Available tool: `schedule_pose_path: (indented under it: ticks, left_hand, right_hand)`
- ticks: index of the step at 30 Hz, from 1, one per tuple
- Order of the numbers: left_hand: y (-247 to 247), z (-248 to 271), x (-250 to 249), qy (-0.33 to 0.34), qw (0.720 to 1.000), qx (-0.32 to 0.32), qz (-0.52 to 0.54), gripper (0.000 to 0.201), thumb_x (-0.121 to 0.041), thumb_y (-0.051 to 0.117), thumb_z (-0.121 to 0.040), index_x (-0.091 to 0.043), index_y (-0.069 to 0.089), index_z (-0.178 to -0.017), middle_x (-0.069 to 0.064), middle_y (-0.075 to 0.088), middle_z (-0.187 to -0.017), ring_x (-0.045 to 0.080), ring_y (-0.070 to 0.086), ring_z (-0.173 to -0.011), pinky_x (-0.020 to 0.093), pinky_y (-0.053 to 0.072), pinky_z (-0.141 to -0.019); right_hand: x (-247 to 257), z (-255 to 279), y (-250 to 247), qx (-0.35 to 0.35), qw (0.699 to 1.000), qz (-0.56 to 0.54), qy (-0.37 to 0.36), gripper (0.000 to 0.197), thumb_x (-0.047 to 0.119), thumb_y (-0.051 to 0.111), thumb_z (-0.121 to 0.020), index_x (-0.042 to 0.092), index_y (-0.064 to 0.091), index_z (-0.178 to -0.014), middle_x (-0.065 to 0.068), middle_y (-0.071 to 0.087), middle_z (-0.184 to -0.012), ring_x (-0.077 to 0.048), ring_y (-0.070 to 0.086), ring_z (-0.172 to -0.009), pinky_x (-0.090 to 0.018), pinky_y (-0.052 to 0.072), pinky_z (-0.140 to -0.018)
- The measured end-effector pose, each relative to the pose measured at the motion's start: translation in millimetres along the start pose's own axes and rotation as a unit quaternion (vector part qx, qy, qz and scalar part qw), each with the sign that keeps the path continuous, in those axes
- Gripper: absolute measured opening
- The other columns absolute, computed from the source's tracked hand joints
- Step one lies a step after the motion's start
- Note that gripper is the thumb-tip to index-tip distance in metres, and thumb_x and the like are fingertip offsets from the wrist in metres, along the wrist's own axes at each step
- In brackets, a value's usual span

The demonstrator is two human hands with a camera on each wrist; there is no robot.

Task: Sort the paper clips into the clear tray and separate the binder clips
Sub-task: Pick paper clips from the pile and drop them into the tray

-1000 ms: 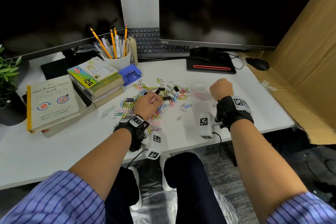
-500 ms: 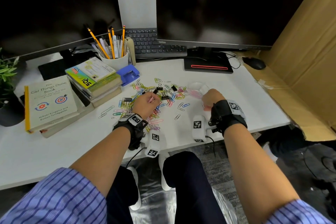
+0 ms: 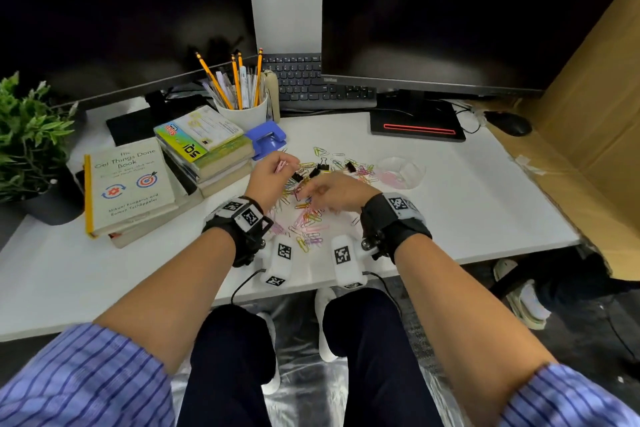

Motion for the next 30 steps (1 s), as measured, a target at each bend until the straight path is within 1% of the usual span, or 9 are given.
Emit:
schedule_pose_path:
  ticks: [3,6,10,13,17,20,22,27,30]
  left_hand:
    - [-20.2,-0.6,5.3,-0.045,0.997,-0.052,-0.028,0.009,-0.008,0.054,-0.090,-0.015,0.060,-0.090,0.005,0.062,-0.108,0.018,0.058,-0.098,0.027,0.043,-0.084]
    - [-42.0,1.3,17.1,-0.090,0.989,-0.104,-0.057,0.011,-0.006,0.052,-0.088,-0.013,0.060,-0.092,0.015,0.063,-0.118,0.015,0.056,-0.074,0.015,0.046,-0.068]
    - [-59.8,12.8,31.3,-0.122,0.970,-0.158,-0.136,0.023,-0.005,0.055,-0.084,-0.003,0.067,-0.104,0.020,0.066,-0.112,0.032,0.062,-0.100,0.029,0.046,-0.086]
    - [-64.1,22.6,36.5,-0.123,0.961,-0.182,-0.170,0.026,-0.002,0.057,-0.084,-0.001,0.067,-0.109,0.019,0.065,-0.116,0.032,0.060,-0.108,0.024,0.042,-0.088]
    - [-66.5,21.8,37.4,-0.137,0.950,-0.195,-0.200,0.027,-0.004,0.059,-0.085,0.001,0.065,-0.110,0.021,0.063,-0.121,0.034,0.059,-0.113,0.033,0.044,-0.096]
    - [-64.0,19.2,38.1,-0.139,0.951,-0.183,-0.208,0.026,-0.004,0.059,-0.084,0.000,0.067,-0.108,0.021,0.067,-0.112,0.034,0.062,-0.104,0.033,0.046,-0.094]
    - [-56.7,17.9,39.5,-0.124,0.963,-0.156,-0.182,0.025,-0.001,0.058,-0.083,0.002,0.067,-0.106,0.022,0.066,-0.097,0.033,0.062,-0.088,0.031,0.047,-0.081]
    - [-35.0,16.7,34.6,-0.077,0.989,-0.101,-0.081,0.018,-0.008,0.059,-0.085,-0.010,0.070,-0.099,0.013,0.068,-0.094,0.028,0.062,-0.081,0.035,0.051,-0.077]
    - [-33.1,15.0,33.6,-0.065,0.993,-0.092,-0.035,0.014,-0.007,0.060,-0.085,-0.018,0.065,-0.094,0.007,0.053,-0.073,0.021,0.048,-0.066,0.029,0.041,-0.066]
  right_hand:
    - [-0.1,-7.7,8.7,0.041,0.998,0.039,-0.024,0.034,0.003,0.066,-0.082,0.008,0.068,-0.116,0.017,0.046,-0.076,0.002,0.049,-0.066,-0.013,0.039,-0.065]
    - [-7.7,-11.8,14.6,0.025,0.998,0.056,-0.024,0.032,0.009,0.071,-0.080,0.015,0.071,-0.112,0.018,0.046,-0.075,0.000,0.047,-0.068,-0.017,0.039,-0.069]
    - [-17.0,-14.7,18.7,0.001,0.998,0.042,-0.043,0.016,0.013,0.073,-0.079,0.013,0.073,-0.096,0.006,0.050,-0.075,-0.010,0.047,-0.071,-0.021,0.037,-0.067]
    - [-24.3,-18.0,20.8,-0.012,0.998,-0.011,-0.052,0.007,0.013,0.073,-0.080,0.017,0.070,-0.086,-0.001,0.054,-0.077,-0.012,0.048,-0.070,-0.020,0.038,-0.066]
    - [-32.7,-15.3,19.1,-0.062,0.990,-0.111,-0.068,0.005,0.012,0.071,-0.082,0.016,0.068,-0.081,-0.001,0.063,-0.083,-0.011,0.054,-0.076,-0.020,0.043,-0.075]
    - [-38.1,-10.1,19.9,-0.118,0.971,-0.198,-0.070,0.004,0.010,0.067,-0.086,0.008,0.064,-0.085,-0.002,0.064,-0.085,-0.005,0.051,-0.064,-0.013,0.043,-0.060]
    - [-40.7,-10.6,20.0,-0.129,0.958,-0.250,-0.063,0.011,0.009,0.064,-0.088,0.013,0.059,-0.079,-0.001,0.061,-0.076,-0.007,0.046,-0.056,-0.016,0.039,-0.054]
    - [-47.8,-15.1,18.3,-0.172,0.940,-0.292,-0.032,0.008,0.013,0.064,-0.089,0.012,0.057,-0.086,0.000,0.056,-0.071,-0.007,0.047,-0.054,-0.014,0.040,-0.050]
    - [-50.8,-15.7,19.0,-0.187,0.932,-0.309,-0.036,0.005,0.004,0.060,-0.089,0.009,0.059,-0.088,0.001,0.063,-0.075,-0.007,0.050,-0.056,-0.015,0.042,-0.055]
Point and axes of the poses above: each hand's wrist, its own z-axis away from the middle knuckle, its own y-axis out of the palm, x = y × z, the point moved 1 cm from there along -z, towards the middle knuckle
